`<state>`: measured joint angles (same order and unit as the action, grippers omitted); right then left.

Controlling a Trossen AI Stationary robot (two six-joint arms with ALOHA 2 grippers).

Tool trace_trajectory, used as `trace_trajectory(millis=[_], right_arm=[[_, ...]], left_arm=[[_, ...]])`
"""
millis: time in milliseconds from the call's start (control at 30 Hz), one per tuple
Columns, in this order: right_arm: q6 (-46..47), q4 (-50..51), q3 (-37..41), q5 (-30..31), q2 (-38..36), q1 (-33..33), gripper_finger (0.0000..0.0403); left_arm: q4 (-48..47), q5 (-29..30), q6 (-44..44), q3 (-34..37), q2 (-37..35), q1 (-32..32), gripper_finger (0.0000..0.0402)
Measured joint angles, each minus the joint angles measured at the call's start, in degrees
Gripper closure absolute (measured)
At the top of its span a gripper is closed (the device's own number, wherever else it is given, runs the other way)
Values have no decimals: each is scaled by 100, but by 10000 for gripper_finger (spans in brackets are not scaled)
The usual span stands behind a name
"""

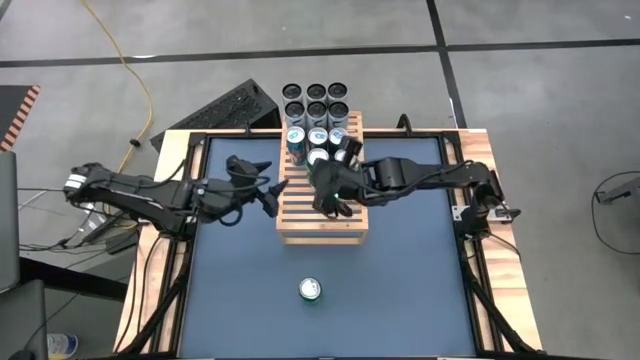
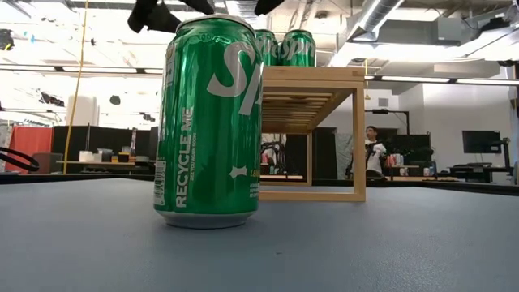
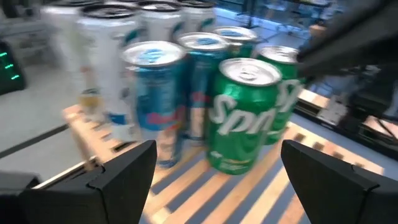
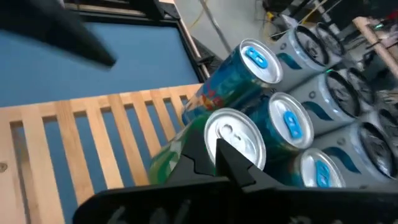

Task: Place canned beverage on shelf
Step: Put the green soda can on the shelf aligned to the other green soda

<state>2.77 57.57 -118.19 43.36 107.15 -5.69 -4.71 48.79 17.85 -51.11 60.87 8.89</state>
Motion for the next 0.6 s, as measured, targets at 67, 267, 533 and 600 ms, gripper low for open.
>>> trace_trajectory(millis=[67, 267, 533, 600], right_arm=[[-96, -106, 2, -237, 0, 65, 403], [-294, -135, 3, -491, 0, 98, 403], [-264, 20, 205, -488, 7, 131, 403], [-116, 127, 224, -454, 1, 133, 403]], left_arm=[[193, -227, -185, 2, 117, -43, 70], [204, -207, -301, 2, 292, -42, 70], [152, -203, -229, 2, 292, -42, 70], [145, -234, -226, 2, 292, -42, 70]])
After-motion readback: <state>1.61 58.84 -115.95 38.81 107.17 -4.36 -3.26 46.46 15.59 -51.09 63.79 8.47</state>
